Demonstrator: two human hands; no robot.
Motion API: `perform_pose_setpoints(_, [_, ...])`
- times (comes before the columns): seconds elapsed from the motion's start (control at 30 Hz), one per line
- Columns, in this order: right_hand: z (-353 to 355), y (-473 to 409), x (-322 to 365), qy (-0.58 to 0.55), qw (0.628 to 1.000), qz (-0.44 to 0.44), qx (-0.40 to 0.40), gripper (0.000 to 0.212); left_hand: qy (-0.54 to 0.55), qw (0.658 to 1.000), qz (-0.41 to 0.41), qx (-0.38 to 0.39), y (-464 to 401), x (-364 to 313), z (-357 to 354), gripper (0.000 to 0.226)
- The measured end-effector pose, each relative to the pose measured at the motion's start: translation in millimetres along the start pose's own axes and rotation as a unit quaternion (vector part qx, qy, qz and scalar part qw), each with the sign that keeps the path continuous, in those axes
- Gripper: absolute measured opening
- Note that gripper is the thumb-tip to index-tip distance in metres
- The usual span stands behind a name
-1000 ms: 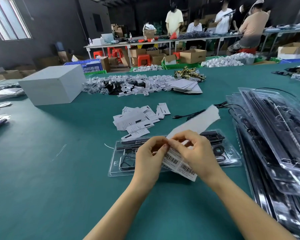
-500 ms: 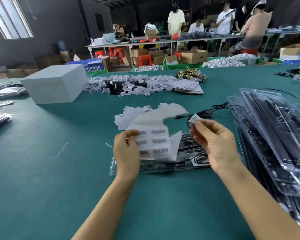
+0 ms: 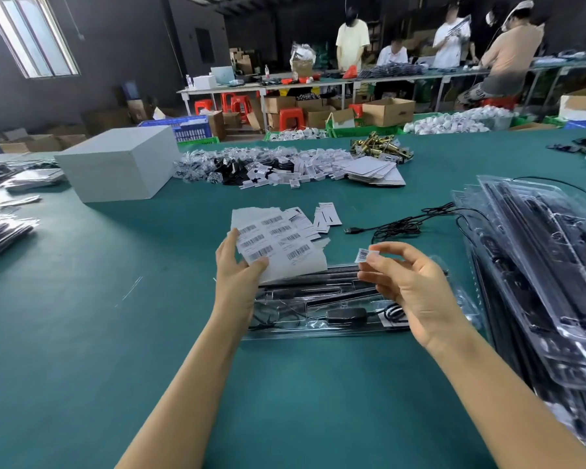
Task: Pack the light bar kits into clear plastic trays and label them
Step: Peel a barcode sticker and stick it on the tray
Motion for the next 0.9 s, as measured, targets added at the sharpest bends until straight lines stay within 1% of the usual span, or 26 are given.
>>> perform_pose_setpoints(0.03, [0.6,0.4,1.4,-0.004,1.0,-0.005,-0.005,0.026,-0.016,1.0,0.002,0.009,-3.5,-0.7,-4.7,0.066])
perform_pose_setpoints(0.2, [6.2,-1.2,5.1,-0.01,0.999,-0.019,-0.036,0.012,-0.083,0.994,-0.015,0.07,-29.1,-6.5,-52.3,0.052])
perform_pose_setpoints(0.27, [8.7,-3.7,5.8,-0.017,0.998,-0.027,-0.048,0.009,-0.106,0.99,-0.024,0.087,-42.7,-6.6,-77.9,0.05])
perform_pose_setpoints(0.33, [12.1,-5.5,7.4,-0.031,0.998,-0.035,-0.048,0.007,-0.149,0.981,-0.049,0.118,-50.9,-3.6,-102.3,0.052])
perform_pose_setpoints(0.43, [17.9,-7.0,11.1,-0.048,0.997,-0.037,-0.048,0.012,-0.207,0.957,-0.083,0.185,-50.4,4.0,-132.1,0.057])
perform_pose_setpoints(0.5, [20.0,-7.4,11.9,-0.051,0.997,-0.031,-0.054,0.021,-0.214,0.951,-0.069,0.212,-48.4,9.0,-147.0,0.058])
perform_pose_setpoints(0.57, [20.9,-7.3,11.1,-0.047,0.998,-0.021,-0.048,0.028,-0.222,0.949,-0.055,0.216,-47.1,9.8,-157.0,0.053])
perform_pose_setpoints(0.6, [20.6,-7.4,10.7,-0.045,0.998,-0.015,-0.039,0.03,-0.239,0.942,-0.07,0.226,-46.0,8.3,-160.4,0.048])
perform_pose_setpoints(0.67, [19.7,-7.9,9.8,-0.037,0.999,-0.004,-0.025,0.029,-0.291,0.911,-0.122,0.267,-42.1,5.7,-160.7,0.037])
perform_pose_setpoints(0.73, [18.5,-8.7,8.6,-0.027,0.999,-0.001,-0.028,0.019,-0.336,0.878,-0.164,0.3,-36.4,4.6,-150.5,0.032])
perform_pose_setpoints(0.8, [16.6,-8.9,6.5,-0.021,0.999,-0.006,-0.04,0.012,-0.406,0.829,-0.199,0.328,-33.2,5.7,-131.5,0.028])
perform_pose_setpoints(0.83, [14.8,-8.4,5.4,-0.018,0.999,-0.005,-0.045,0.015,-0.434,0.806,-0.206,0.345,-32.8,6.7,-119.8,0.028])
perform_pose_setpoints(0.87, [13.0,-7.6,4.5,-0.011,0.999,-0.002,-0.051,0.02,-0.438,0.799,-0.197,0.361,-32.7,8.0,-108.6,0.03])
perform_pose_setpoints(0.9, [11.1,-6.7,3.6,-0.003,0.998,0.003,-0.059,0.024,-0.421,0.808,-0.173,0.374,-31.7,8.6,-97.9,0.033])
Point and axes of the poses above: each hand's wrist, its own y-axis away from the middle knuckle, its own z-axis out of the back of the hand, x = y × z, the point moved 1 cm from there along -y, towards the middle knuckle, and after that the axes turned 12 degrees about -z, right-handed, at the moved point
